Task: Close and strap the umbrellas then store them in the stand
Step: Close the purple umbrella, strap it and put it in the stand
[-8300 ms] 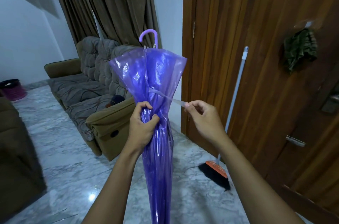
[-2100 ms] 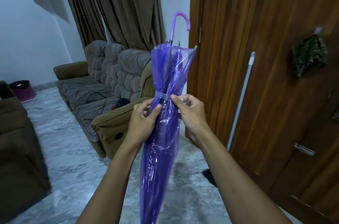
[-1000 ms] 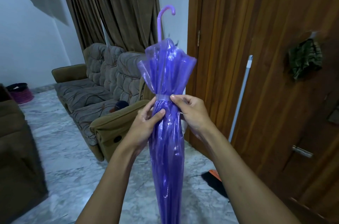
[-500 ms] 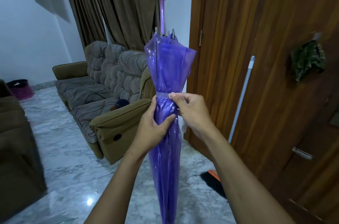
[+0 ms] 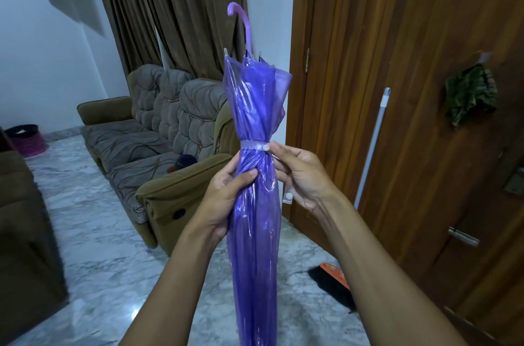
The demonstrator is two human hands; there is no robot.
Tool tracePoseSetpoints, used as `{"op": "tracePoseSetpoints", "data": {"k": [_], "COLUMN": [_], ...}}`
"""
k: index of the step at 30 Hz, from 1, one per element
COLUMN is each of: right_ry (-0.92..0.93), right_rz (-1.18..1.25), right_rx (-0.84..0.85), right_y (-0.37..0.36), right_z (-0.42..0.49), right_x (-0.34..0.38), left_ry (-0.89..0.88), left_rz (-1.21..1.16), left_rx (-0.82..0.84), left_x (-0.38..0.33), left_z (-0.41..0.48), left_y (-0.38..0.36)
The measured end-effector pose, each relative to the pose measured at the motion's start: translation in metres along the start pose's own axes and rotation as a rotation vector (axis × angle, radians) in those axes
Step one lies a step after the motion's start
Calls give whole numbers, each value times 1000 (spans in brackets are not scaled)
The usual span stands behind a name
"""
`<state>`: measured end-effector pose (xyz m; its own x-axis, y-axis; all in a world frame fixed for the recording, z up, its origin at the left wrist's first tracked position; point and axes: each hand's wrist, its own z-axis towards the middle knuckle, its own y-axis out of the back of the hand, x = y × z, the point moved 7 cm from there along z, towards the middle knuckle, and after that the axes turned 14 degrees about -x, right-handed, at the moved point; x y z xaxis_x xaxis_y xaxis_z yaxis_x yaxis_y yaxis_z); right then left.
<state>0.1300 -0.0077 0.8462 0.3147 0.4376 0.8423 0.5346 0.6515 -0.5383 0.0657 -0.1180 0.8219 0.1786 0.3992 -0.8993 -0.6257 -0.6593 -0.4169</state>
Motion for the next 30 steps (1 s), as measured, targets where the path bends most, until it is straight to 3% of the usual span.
{"op": "tracePoseSetpoints", "data": {"k": [3,7,11,13,16,18,20,26,30], "right_ry": [-19,140,125,173,304,379,440,574,506], "right_rz": [17,-166,-180,-184,-279,-317,-335,-471,-482], "right_rx": [-13,-124,-108,-158,-279,-335,-375,-310,-239], "right_y": [4,13,12,14,17,16,14,4,6], "right_z": [-1,4,1,2,0,-4,-9,-17,-14], "right_x": [-6,-4,-8,-3,10,16,22,26,18], "left_ry": [48,69,84,-13,-294,-433,-464,-377,-386], "left_rz": [-73,-96,-12,188,532,581,609,689,627], "left_rx": [50,84,88,20,-145,-159,-189,-207,-218], "left_x": [3,9,8,-1,-23,-31,-31,-23,-26], "left_z": [-6,-9,-6,0,3,-3,-6,-8,-6], "left_y": [-4,-3,-2,3,7,-6,-16,-19,-12]}}
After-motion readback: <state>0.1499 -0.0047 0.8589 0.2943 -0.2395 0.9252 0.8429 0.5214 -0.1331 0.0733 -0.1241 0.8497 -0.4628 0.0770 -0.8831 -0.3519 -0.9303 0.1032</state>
